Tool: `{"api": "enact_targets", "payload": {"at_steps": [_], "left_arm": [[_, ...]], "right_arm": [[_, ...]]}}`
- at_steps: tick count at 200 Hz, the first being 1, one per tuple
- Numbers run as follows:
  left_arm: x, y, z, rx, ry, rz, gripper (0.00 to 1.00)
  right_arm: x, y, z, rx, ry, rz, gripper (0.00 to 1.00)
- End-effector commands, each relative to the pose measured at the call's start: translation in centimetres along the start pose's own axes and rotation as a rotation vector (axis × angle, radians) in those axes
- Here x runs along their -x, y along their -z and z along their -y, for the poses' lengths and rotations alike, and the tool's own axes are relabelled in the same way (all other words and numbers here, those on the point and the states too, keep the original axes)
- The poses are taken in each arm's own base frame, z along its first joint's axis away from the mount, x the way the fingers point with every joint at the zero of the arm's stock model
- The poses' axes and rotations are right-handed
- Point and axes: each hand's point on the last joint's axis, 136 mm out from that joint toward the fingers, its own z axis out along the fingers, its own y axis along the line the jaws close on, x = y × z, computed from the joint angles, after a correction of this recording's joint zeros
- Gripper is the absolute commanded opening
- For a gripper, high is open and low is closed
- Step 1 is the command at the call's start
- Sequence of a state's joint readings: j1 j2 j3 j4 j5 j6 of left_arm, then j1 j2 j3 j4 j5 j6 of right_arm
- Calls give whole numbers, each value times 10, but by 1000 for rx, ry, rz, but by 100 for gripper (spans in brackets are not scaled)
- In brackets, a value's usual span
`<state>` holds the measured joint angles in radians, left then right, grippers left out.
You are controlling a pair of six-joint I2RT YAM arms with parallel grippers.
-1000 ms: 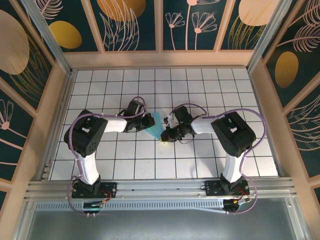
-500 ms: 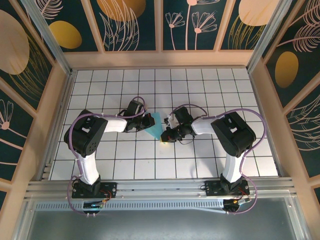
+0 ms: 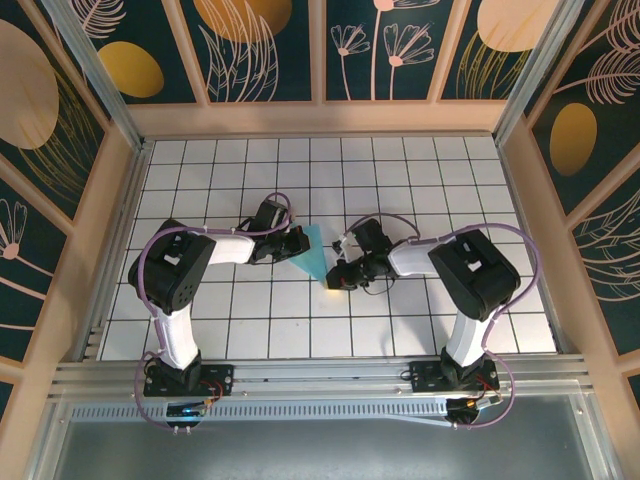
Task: Fold a paper plane with a square sheet of paper (fold left side to right side)
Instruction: Fourth fold the wing at the center of the table.
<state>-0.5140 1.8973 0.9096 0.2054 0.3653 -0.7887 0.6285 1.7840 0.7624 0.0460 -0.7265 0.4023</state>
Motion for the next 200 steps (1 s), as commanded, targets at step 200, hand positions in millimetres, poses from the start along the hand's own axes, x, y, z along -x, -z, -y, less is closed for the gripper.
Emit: {"api": "enact_targets", "payload": {"at_steps": [200], "left_arm": [[-15, -7, -38, 138, 23, -34, 0]], "right_arm": [[76, 19, -43, 89, 6, 194, 0]]}}
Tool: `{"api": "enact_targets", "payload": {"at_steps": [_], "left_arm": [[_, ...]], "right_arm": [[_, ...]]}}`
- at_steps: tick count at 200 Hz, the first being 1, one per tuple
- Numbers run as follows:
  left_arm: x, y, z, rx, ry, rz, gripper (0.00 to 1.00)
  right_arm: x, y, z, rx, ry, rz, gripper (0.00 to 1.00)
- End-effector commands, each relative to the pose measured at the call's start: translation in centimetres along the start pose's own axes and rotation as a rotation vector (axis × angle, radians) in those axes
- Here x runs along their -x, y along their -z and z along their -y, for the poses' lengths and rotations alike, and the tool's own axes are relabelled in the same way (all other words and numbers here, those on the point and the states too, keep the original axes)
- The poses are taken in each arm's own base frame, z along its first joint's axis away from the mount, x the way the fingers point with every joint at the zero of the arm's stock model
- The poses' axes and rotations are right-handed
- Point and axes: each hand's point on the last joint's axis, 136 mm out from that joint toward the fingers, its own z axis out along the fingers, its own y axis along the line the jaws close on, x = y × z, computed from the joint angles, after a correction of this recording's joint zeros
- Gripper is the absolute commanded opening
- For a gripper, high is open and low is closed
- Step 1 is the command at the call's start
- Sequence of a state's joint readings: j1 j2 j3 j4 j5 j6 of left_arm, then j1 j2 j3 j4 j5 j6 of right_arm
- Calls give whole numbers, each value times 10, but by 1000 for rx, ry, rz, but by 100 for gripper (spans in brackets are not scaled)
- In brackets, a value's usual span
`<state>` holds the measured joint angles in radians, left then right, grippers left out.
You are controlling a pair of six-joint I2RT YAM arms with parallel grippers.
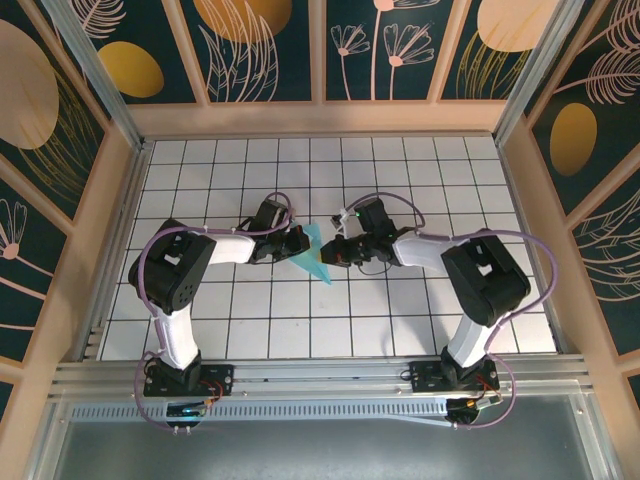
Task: Fold a paper plane with a square sheet of paper (fold left side to right side)
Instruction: Fourth fold the wing at the center of the table.
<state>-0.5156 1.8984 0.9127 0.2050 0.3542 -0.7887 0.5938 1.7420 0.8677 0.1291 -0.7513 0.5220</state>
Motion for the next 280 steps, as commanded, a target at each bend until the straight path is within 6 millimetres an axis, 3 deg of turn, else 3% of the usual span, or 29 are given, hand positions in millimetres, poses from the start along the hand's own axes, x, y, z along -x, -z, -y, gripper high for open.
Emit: {"api": "enact_targets", "payload": {"at_steps": [1, 44, 99, 200, 236, 280], "left_arm": [[-17, -7, -38, 132, 24, -42, 0], [-18, -7, -39, 133, 24, -48, 0], [-17, -6, -37, 131, 22, -44, 0], [-14, -4, -33, 123, 16, -37, 0], [-1, 5, -12, 65, -9, 3, 0], [21, 43, 36, -82, -68, 119, 0]], "right_arm": [[13, -10, 2, -17, -5, 36, 0], [9, -26, 13, -52, -5, -2, 0], [10, -32, 34, -132, -30, -2, 0], [-21, -33, 74, -265, -111, -74, 0], [-29, -30, 88, -328, -133, -100, 0], [-35, -29, 101, -387, -147, -117, 0]]}}
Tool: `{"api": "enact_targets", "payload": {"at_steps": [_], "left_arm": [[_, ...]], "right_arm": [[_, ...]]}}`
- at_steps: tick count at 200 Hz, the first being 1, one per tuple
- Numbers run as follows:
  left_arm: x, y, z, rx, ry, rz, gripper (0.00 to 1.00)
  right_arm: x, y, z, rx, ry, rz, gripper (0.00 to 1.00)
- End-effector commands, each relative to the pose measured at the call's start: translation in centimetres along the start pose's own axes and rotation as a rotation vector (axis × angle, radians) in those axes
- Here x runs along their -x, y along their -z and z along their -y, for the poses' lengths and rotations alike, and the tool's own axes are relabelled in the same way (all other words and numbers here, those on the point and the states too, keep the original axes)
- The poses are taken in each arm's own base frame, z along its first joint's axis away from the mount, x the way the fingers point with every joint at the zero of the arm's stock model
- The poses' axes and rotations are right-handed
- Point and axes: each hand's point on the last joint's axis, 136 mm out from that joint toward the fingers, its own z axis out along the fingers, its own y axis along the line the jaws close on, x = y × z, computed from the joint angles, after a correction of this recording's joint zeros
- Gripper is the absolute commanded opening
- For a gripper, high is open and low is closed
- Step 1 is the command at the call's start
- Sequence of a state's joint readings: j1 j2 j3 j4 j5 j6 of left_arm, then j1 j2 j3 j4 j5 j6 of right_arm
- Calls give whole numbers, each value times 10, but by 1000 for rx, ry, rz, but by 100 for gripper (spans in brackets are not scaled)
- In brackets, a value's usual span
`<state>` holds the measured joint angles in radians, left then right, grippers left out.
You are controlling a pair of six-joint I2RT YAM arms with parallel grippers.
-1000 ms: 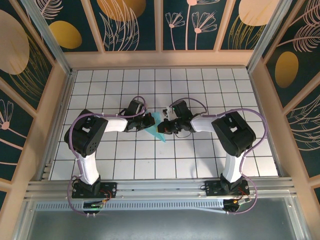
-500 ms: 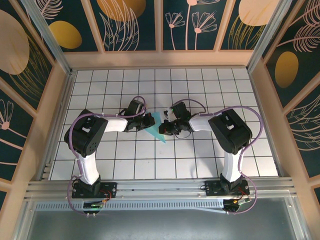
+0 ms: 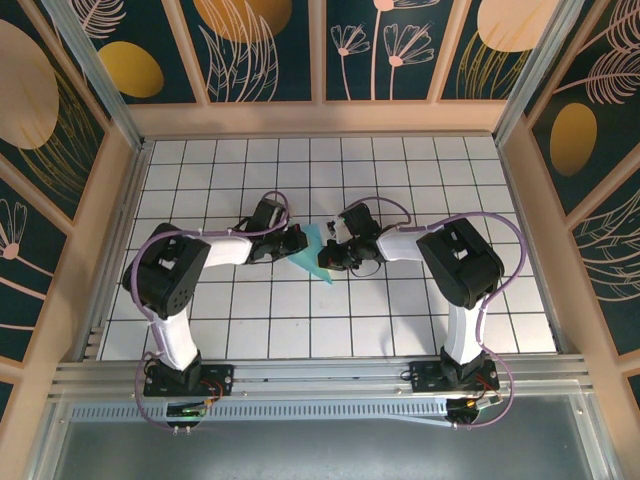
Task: Fold a paper plane with a square sheet of paper (fold left side to right side)
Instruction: Fourth fold the wing at the center of the table.
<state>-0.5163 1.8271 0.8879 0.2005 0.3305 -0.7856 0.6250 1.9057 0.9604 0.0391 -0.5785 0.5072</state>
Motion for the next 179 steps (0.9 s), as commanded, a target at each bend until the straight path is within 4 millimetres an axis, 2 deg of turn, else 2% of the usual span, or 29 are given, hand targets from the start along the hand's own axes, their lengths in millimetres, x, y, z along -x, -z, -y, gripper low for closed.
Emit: {"api": "enact_targets", "payload": {"at_steps": [1, 8, 12, 27, 61, 81, 83, 90, 113, 179], "left_arm": [[16, 26, 27, -74, -51, 76, 0], [14, 27, 28, -87, -48, 72, 0], [17, 35, 37, -114, -57, 88, 0], [11, 39, 41, -150, -50, 75, 0], [-7, 32, 39, -202, -9, 31, 0], [-10, 28, 42, -211, -15, 20, 0], [-14, 22, 36, -199, -7, 5, 0], [-15, 18, 35, -199, -5, -5, 0], [-16, 11, 36, -204, -6, -20, 0], [-16, -7, 18, -128, -6, -27, 0]], "right_arm": [[-31, -9, 49, -183, -75, -90, 0], [-30, -9, 50, -188, -76, -88, 0], [-31, -9, 50, -191, -76, -88, 0], [-30, -9, 51, -198, -77, -87, 0], [-30, -9, 54, -226, -75, -85, 0], [-32, -10, 54, -232, -73, -89, 0], [-32, -10, 55, -233, -74, -88, 0], [-32, -10, 54, -233, -75, -90, 0], [-32, -11, 55, -240, -70, -93, 0], [-35, -13, 56, -259, -63, -108, 0]]}}
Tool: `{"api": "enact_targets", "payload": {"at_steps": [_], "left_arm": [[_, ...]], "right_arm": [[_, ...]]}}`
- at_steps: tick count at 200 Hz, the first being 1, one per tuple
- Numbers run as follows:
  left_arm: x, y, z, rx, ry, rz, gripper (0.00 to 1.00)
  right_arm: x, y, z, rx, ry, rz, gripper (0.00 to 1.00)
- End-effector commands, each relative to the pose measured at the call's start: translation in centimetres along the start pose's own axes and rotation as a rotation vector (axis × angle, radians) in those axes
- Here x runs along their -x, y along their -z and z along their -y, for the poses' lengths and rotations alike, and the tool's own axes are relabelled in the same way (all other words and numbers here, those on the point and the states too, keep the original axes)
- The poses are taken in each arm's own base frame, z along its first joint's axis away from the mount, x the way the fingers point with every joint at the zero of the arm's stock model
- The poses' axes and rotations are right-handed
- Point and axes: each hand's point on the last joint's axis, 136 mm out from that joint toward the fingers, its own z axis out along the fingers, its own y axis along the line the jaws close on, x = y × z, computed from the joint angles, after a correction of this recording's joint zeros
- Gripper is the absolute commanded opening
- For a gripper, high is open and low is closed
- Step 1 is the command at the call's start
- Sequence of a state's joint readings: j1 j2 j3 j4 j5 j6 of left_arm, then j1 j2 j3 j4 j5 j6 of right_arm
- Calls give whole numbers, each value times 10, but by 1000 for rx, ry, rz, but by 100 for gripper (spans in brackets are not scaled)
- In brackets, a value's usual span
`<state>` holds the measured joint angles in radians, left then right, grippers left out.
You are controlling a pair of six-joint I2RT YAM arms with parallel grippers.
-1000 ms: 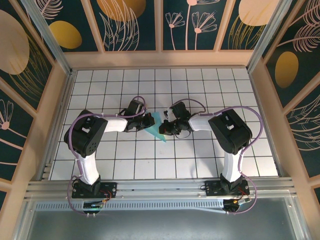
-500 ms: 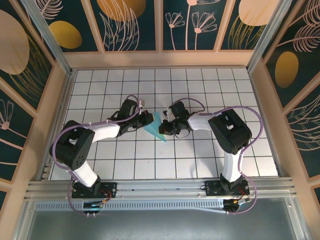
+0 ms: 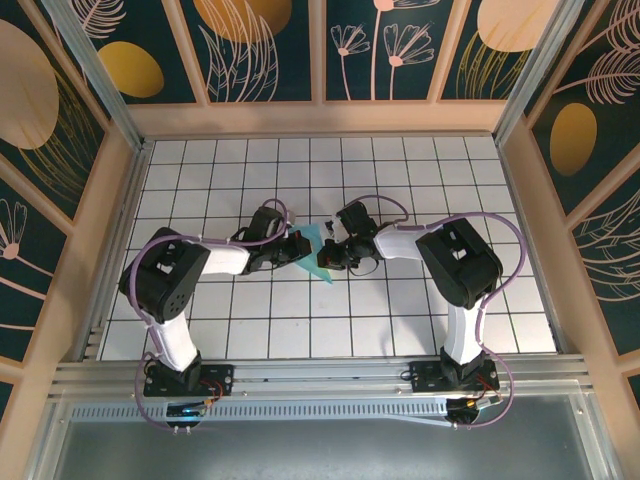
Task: Fold a paper plane with a square sheet of paper (fold left side to right side)
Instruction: Fourth fold the wing at the center of the table.
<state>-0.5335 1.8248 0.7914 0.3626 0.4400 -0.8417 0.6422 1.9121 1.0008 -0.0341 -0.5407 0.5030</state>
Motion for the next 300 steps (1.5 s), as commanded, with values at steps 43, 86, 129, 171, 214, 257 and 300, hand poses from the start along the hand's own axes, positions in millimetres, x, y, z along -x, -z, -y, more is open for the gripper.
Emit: {"api": "enact_targets", "payload": {"at_steps": [43, 86, 129, 171, 214, 257, 300], "left_arm": [[9, -12, -1, 10, -24, 16, 0], [12, -18, -16, 83, -33, 20, 0], [17, -24, -22, 113, -32, 26, 0], [24, -22, -32, 146, -28, 41, 0], [37, -16, -38, 151, -23, 65, 0], [54, -13, -41, 164, -28, 81, 0], [75, -16, -45, 176, -37, 97, 0]], "right_arm": [[-36, -15, 57, -222, -56, -103, 0], [-39, -14, 62, -247, -56, -115, 0], [-45, -16, 68, -260, -51, -139, 0], [-50, -16, 72, -269, -55, -154, 0], [-53, -16, 74, -271, -55, -161, 0], [-56, -16, 74, -269, -52, -177, 0], [-59, -16, 76, -269, -52, -187, 0]]}}
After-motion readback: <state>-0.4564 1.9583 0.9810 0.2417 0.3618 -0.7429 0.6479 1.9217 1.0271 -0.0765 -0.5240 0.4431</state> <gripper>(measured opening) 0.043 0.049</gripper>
